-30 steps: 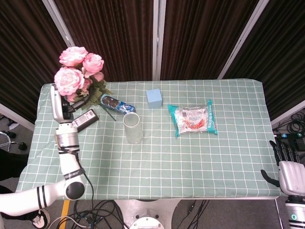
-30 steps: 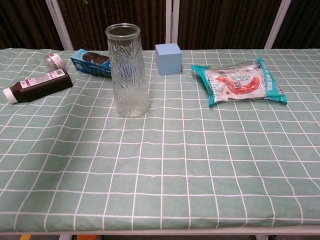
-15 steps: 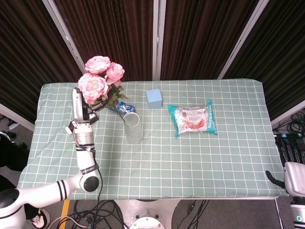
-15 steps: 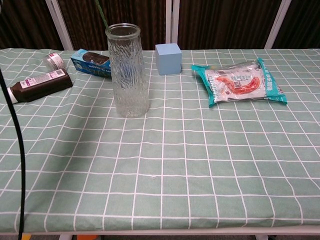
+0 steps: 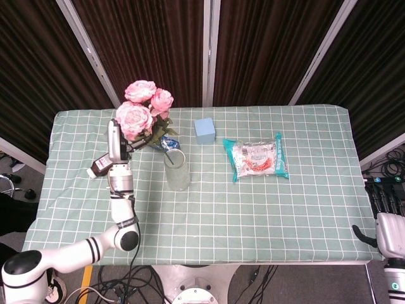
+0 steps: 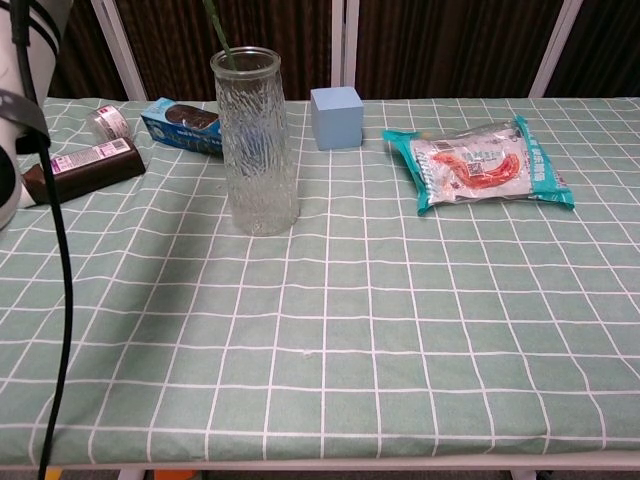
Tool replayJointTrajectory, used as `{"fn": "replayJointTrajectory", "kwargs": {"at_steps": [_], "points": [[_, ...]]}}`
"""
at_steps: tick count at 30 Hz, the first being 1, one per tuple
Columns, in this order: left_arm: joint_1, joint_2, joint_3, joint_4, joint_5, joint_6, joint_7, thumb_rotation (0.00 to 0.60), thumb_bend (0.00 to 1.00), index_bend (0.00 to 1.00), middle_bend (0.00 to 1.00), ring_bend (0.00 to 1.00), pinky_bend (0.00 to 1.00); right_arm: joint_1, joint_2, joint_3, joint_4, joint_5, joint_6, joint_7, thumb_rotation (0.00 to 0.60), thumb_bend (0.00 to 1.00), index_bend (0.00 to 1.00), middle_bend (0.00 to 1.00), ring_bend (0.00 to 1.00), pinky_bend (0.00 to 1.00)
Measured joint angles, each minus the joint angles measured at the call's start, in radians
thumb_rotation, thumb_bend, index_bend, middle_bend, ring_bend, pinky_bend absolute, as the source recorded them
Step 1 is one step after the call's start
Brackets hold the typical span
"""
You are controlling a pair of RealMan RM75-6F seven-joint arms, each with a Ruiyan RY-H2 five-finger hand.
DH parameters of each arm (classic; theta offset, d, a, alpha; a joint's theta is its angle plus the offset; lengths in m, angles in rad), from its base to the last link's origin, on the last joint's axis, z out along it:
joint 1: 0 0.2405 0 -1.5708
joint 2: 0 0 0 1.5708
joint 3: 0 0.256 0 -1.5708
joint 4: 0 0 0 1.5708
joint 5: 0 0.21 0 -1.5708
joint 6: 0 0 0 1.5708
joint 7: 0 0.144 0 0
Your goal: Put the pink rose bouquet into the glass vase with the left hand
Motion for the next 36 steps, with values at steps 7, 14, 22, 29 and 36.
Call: {"fn": "replayJointTrajectory", "kwargs": {"at_steps": [7,14,22,29,36], "points": [[0.023,-0.032,0.077,0.063,0.06,-0.008,-0.077,0.6,0.19,0.53,0.55,0.52,0.64,0.011,-0.011,0.0,0.01,0.006,-0.02,-0.003,0.6,0.15,0.0,0.0,0.0,0.0],[0.043,-0.032,0.198,0.13,0.2,-0.033,-0.238,0.6,0.09,0.11,0.2,0.22,0.3,0.009,-0.009,-0.002,0.006,0.002,-0.013,-0.004,0.6,0.15,0.0,0.0,0.0,0.0],[0.071,0.008,0.227,0.123,0.245,-0.037,-0.283,0.6,0.04,0.04,0.05,0.1,0.22,0.008,-0.01,-0.002,0.011,-0.003,-0.011,0.009,0.6,0.15,0.0,0.0,0.0,0.0],[0.102,0.071,0.201,0.05,0.232,-0.023,-0.278,0.6,0.03,0.03,0.04,0.08,0.21,0.016,-0.017,0.002,0.016,-0.015,-0.011,0.022,0.6,0.15,0.0,0.0,0.0,0.0],[0.179,0.18,0.191,0.0,0.218,0.016,-0.235,0.6,0.04,0.03,0.05,0.08,0.22,0.017,-0.017,0.001,0.018,-0.03,-0.003,0.032,0.6,0.15,0.0,0.0,0.0,0.0]]}}
